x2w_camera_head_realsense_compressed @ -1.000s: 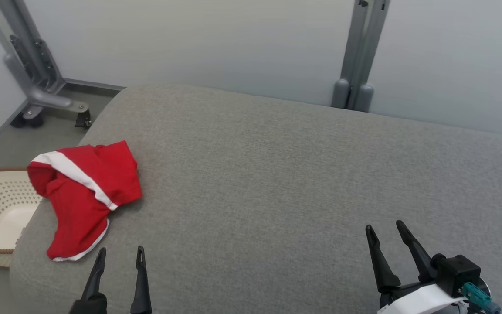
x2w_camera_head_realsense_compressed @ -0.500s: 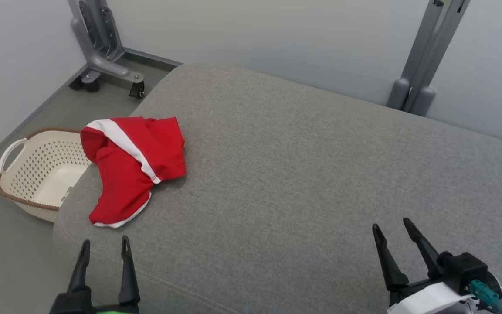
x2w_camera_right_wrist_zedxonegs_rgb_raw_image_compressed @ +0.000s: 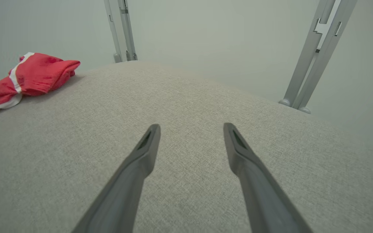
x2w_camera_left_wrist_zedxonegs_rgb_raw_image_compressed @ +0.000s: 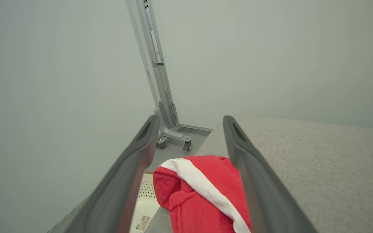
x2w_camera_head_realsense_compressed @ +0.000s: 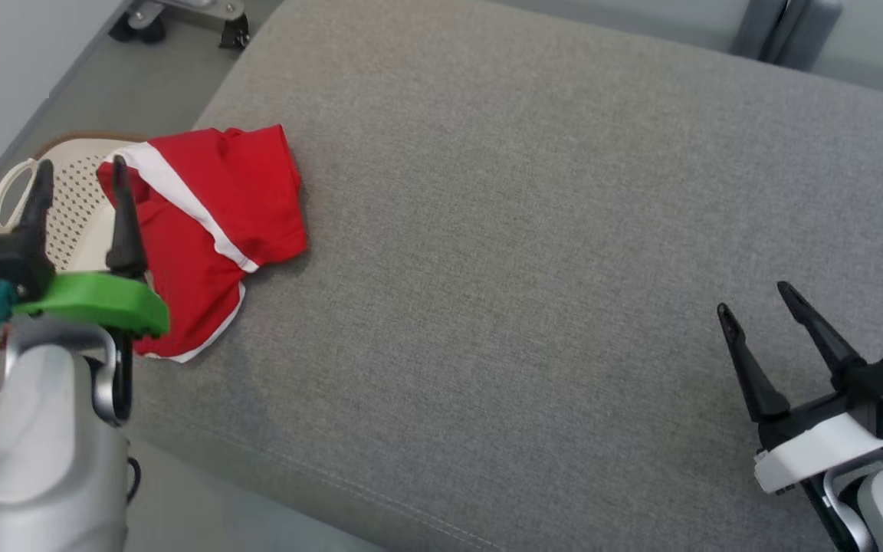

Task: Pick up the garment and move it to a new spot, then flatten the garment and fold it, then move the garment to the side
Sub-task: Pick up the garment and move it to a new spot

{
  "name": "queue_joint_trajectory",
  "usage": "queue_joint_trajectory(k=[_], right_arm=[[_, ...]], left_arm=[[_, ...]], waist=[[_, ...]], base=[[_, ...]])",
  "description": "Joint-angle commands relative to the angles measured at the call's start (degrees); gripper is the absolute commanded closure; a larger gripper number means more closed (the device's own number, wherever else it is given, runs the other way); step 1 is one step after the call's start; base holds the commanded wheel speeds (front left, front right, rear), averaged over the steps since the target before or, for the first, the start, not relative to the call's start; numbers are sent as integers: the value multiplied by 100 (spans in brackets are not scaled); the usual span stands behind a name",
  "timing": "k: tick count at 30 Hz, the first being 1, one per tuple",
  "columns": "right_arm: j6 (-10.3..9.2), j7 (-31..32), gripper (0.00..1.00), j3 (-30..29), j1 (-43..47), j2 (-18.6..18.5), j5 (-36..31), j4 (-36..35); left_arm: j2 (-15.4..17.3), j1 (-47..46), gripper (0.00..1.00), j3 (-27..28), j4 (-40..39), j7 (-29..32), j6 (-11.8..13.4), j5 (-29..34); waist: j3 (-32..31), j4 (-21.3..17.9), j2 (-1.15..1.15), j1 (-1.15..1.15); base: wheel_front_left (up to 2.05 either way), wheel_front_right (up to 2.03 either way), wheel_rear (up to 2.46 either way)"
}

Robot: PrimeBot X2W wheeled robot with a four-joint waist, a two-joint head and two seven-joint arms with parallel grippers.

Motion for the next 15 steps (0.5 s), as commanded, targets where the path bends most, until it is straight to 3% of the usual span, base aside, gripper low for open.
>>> queue_joint_trajectory(k=[1, 8, 15], right_arm=[[-9, -13, 0, -29, -167, -94, -46, -57], [-9, -13, 0, -198, -373, -249, -42, -191], [-9, -13, 0, -282, -425, -214, -95, -296]], left_arm=[[95, -320, 0, 49, 326, 55, -76, -115], [499, -1597, 0, 70, 2390, 956, -316, -576], [549, -2069, 0, 90, 3675, 1589, -366, -927]], waist=[[908, -367, 0, 0], [1364, -689, 0, 0], [1646, -876, 0, 0]], base=[[0, 0, 0], [0, 0, 0], [0, 0, 0]])
